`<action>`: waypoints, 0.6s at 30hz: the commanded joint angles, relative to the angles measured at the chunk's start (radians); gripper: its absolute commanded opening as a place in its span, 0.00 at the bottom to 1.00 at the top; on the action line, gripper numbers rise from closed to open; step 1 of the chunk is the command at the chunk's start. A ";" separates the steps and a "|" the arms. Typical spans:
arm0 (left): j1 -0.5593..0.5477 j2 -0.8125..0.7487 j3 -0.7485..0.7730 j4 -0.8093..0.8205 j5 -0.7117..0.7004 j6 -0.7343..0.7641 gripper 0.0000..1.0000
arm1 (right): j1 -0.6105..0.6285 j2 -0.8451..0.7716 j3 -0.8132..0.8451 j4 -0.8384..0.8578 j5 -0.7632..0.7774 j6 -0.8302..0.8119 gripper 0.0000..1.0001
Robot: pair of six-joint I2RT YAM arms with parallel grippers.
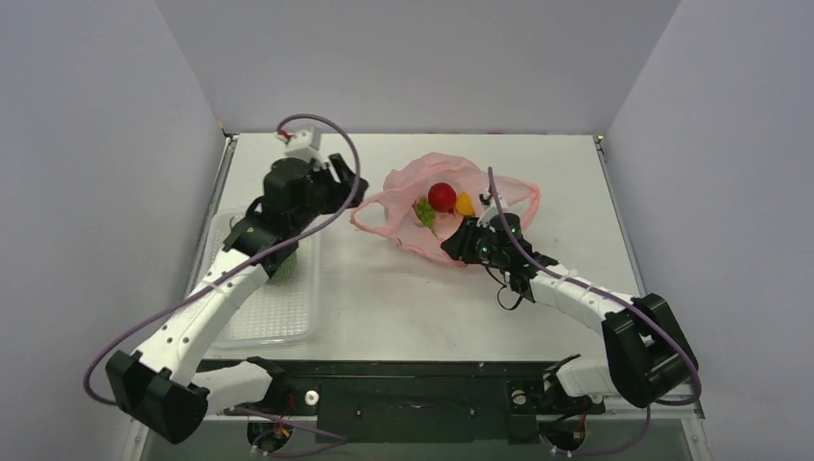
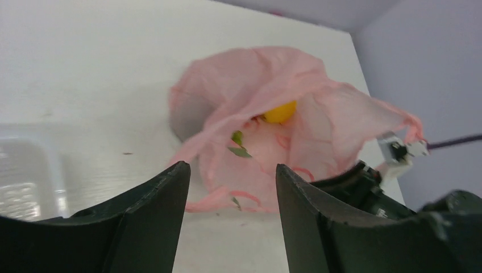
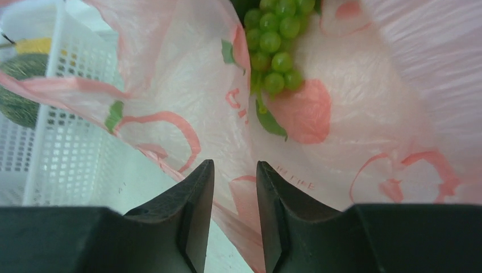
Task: Take the fake fruits out of the plastic bag
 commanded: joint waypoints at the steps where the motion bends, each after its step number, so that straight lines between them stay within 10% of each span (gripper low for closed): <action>1: -0.151 0.122 0.008 0.152 0.129 -0.025 0.54 | 0.078 0.102 0.014 0.057 0.061 -0.018 0.29; 8: -0.261 0.332 0.072 0.329 0.248 -0.164 0.46 | 0.114 0.262 -0.022 0.176 0.058 0.032 0.21; 18: -0.333 0.425 0.037 0.463 0.208 -0.234 0.41 | 0.051 -0.043 -0.094 0.074 0.067 0.088 0.33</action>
